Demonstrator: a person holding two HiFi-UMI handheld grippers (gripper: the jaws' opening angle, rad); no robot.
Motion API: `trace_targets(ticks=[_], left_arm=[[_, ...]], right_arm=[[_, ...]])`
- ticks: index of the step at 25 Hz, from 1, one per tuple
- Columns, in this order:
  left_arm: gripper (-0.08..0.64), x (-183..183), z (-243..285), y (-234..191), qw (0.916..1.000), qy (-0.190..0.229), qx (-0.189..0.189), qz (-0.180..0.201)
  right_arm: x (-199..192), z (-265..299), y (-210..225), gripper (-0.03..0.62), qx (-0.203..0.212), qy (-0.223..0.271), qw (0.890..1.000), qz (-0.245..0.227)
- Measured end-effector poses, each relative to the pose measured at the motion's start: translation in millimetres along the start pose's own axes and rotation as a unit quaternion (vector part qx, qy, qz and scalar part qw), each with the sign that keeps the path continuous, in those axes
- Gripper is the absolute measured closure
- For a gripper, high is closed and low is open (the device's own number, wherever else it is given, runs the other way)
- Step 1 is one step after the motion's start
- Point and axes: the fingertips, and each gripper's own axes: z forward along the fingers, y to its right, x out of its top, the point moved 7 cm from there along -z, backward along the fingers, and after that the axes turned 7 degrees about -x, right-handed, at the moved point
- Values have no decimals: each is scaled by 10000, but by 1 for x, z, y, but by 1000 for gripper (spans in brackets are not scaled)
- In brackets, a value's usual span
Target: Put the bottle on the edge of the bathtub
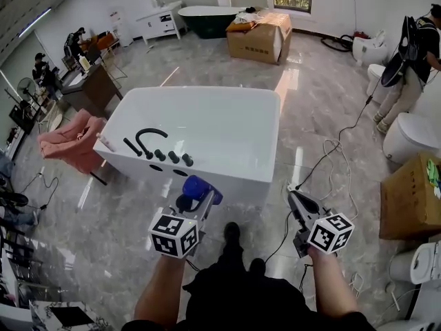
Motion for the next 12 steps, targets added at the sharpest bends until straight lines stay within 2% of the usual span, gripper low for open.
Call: trace_targets(ticks=[5,12], left_arm=[[403,5,37,-24,9998,40,-181,-87],[403,26,95,-77,9989,-54,-450,104]], right_arm=[[6,24,13,581,-156,-152,9997,-57],[23,89,32,581,-425,-273,9987,-84]])
